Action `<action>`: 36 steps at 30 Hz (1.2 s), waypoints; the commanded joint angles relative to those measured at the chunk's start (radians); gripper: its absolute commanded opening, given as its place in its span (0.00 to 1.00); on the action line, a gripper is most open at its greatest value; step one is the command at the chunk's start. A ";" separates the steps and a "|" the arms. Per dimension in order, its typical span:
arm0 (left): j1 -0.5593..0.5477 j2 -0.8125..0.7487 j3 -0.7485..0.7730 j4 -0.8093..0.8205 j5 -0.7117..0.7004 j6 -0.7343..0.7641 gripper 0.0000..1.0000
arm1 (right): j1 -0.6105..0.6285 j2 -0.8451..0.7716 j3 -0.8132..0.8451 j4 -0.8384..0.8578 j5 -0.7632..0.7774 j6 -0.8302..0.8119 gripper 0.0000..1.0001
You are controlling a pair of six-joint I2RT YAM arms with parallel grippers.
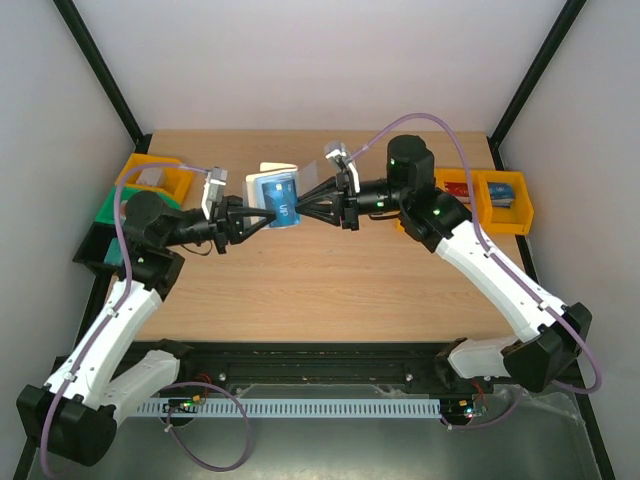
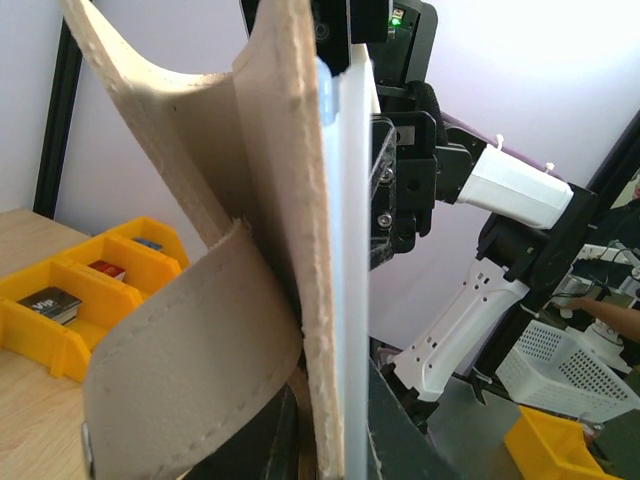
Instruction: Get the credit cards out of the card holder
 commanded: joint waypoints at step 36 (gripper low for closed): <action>-0.060 -0.027 0.047 -0.116 -0.047 0.207 0.23 | 0.055 -0.050 0.017 0.011 0.247 0.010 0.02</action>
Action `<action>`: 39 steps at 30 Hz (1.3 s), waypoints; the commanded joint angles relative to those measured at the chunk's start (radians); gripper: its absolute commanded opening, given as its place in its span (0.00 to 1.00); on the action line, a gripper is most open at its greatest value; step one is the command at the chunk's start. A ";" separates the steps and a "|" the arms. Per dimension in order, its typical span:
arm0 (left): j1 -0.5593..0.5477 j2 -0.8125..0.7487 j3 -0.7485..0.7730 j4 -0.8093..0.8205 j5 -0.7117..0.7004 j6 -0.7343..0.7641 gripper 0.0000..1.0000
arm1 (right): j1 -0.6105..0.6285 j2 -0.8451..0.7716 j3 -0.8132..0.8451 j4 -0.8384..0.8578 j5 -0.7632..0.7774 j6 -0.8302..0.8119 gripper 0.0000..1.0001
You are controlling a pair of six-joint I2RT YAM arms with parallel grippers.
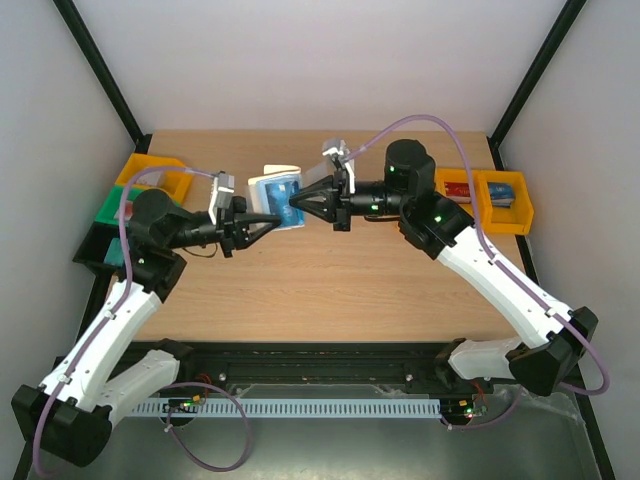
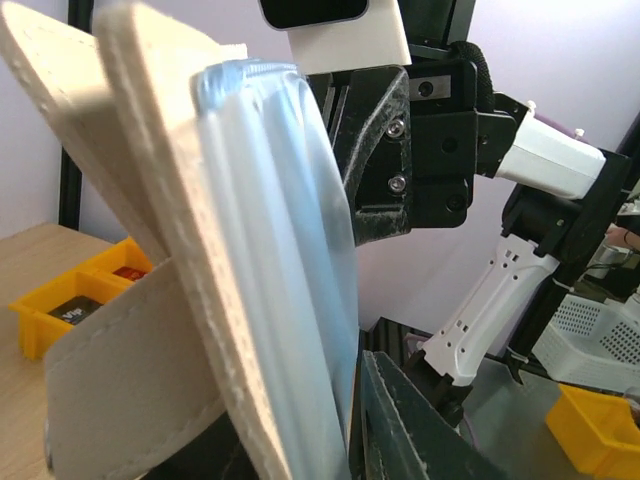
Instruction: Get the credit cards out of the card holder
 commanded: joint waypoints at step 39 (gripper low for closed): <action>0.113 -0.011 -0.164 -0.408 -0.522 0.103 0.02 | -1.278 0.345 -0.009 -0.036 0.392 0.440 0.02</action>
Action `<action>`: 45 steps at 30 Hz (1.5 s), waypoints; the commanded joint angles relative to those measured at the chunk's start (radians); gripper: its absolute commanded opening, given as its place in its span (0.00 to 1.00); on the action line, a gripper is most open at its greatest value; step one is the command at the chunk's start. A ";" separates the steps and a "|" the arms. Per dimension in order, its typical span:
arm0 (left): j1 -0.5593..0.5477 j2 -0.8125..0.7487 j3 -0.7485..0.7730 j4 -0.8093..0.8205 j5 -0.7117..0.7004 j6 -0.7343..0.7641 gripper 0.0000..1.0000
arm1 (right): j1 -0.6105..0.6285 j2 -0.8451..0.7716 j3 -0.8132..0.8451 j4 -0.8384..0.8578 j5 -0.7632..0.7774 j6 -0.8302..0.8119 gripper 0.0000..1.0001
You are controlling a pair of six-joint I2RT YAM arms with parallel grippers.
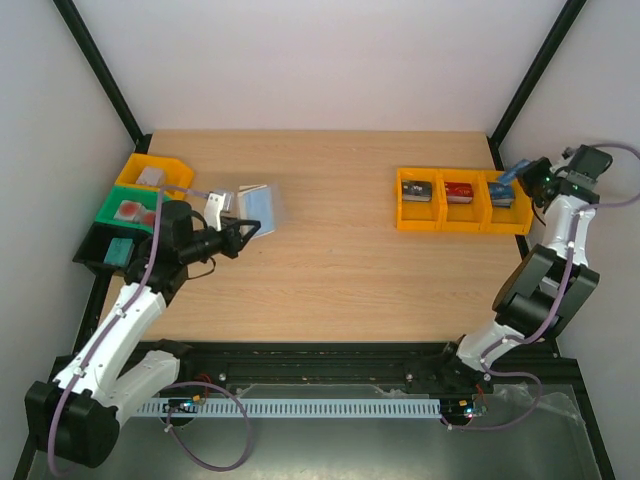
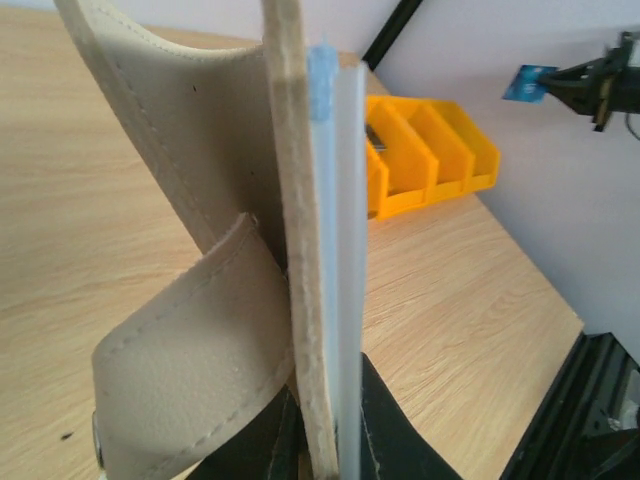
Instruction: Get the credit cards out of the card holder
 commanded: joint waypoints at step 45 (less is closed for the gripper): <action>0.097 0.228 -0.035 0.109 -0.040 0.077 0.02 | 0.072 0.417 -0.057 0.541 0.358 0.618 0.02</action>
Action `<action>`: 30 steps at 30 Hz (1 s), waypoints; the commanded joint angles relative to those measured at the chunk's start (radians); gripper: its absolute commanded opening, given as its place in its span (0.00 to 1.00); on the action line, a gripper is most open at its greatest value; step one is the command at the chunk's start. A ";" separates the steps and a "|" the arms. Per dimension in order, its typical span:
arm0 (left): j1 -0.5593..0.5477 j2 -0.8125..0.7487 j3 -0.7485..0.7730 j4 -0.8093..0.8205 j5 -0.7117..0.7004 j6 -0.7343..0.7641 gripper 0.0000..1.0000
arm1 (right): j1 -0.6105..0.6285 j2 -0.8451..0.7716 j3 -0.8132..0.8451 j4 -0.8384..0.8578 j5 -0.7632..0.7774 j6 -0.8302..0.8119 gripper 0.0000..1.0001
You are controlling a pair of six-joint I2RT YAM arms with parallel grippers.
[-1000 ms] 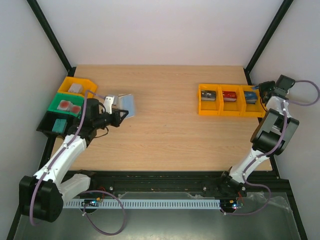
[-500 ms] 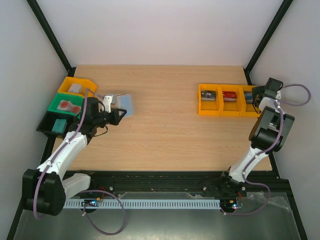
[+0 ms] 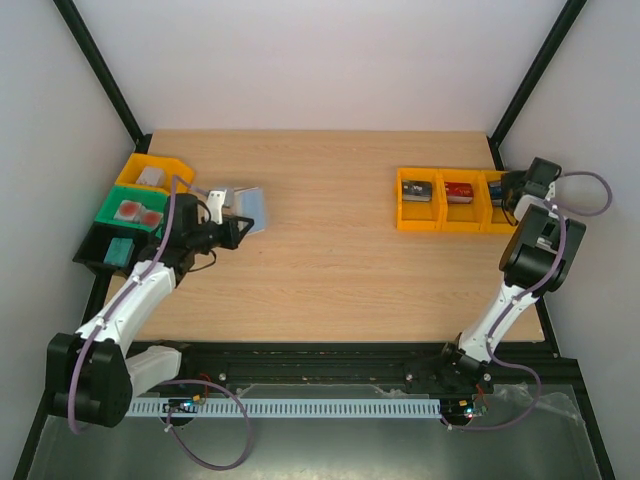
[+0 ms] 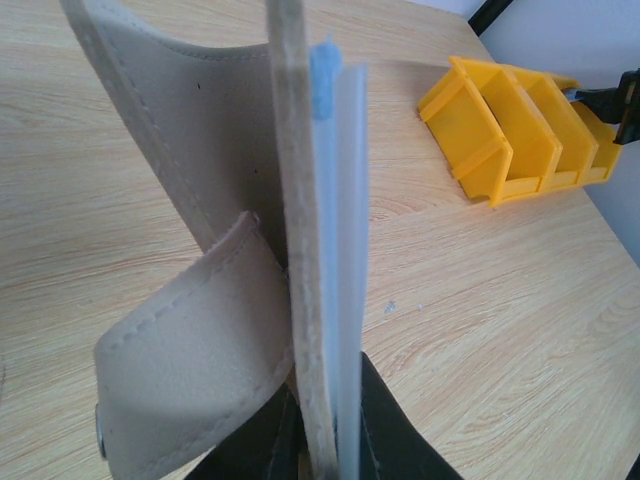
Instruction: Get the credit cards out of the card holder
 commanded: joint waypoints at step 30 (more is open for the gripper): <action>-0.090 0.145 -0.086 0.044 -0.260 0.000 1.00 | 0.056 -0.235 0.193 -0.455 0.280 -0.406 0.99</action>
